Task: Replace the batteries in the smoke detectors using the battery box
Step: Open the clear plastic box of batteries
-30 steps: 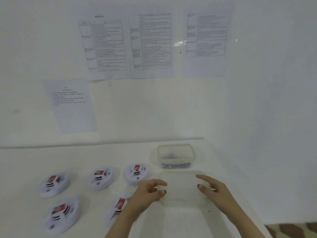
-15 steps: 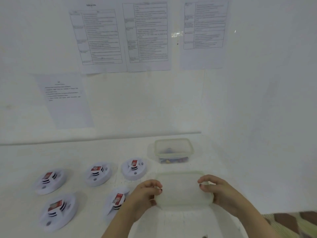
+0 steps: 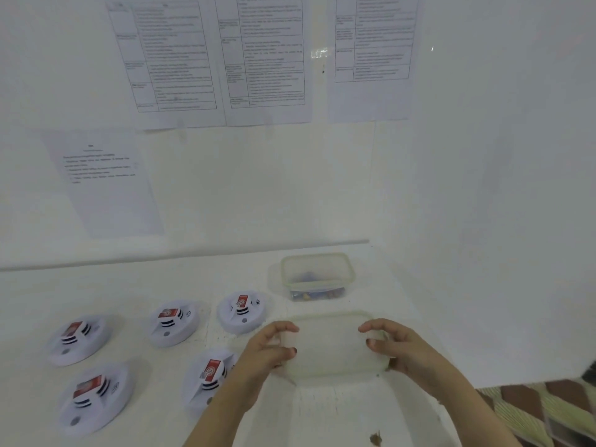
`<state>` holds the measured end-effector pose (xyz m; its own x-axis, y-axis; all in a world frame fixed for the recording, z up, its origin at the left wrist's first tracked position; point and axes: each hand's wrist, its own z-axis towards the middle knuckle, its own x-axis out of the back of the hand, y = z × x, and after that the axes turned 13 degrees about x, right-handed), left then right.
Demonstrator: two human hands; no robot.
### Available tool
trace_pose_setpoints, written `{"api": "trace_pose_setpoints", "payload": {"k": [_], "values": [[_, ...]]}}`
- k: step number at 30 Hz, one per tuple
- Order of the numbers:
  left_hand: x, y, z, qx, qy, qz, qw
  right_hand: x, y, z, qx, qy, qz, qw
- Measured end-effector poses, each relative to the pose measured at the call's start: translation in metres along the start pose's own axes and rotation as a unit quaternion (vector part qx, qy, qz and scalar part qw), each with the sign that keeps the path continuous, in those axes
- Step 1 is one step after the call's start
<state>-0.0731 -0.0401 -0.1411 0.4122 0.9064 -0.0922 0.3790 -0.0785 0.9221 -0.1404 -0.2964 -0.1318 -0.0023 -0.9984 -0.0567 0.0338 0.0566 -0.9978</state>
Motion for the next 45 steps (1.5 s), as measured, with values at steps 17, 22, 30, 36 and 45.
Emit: {"api": "trace_pose_setpoints", "payload": {"k": [17,22,30,36,45], "values": [[-0.011,0.006,-0.013,0.058,-0.041,0.138,0.988,-0.036,-0.012,-0.017,-0.007,0.044,-0.08,0.996],[-0.011,0.001,-0.016,0.059,-0.054,0.067,0.995,-0.034,-0.01,-0.014,-0.014,0.015,-0.022,1.0],[-0.012,-0.003,-0.006,0.105,-0.116,-0.08,0.984,-0.025,-0.004,0.0,-0.081,-0.011,0.109,0.991],[-0.012,-0.004,-0.005,0.057,-0.083,-0.093,0.991,-0.022,0.0,0.003,-0.074,-0.044,0.135,0.987],[-0.016,-0.005,-0.013,0.046,-0.045,-0.007,0.998,-0.024,-0.003,-0.006,-0.028,-0.056,-0.035,0.997]]}}
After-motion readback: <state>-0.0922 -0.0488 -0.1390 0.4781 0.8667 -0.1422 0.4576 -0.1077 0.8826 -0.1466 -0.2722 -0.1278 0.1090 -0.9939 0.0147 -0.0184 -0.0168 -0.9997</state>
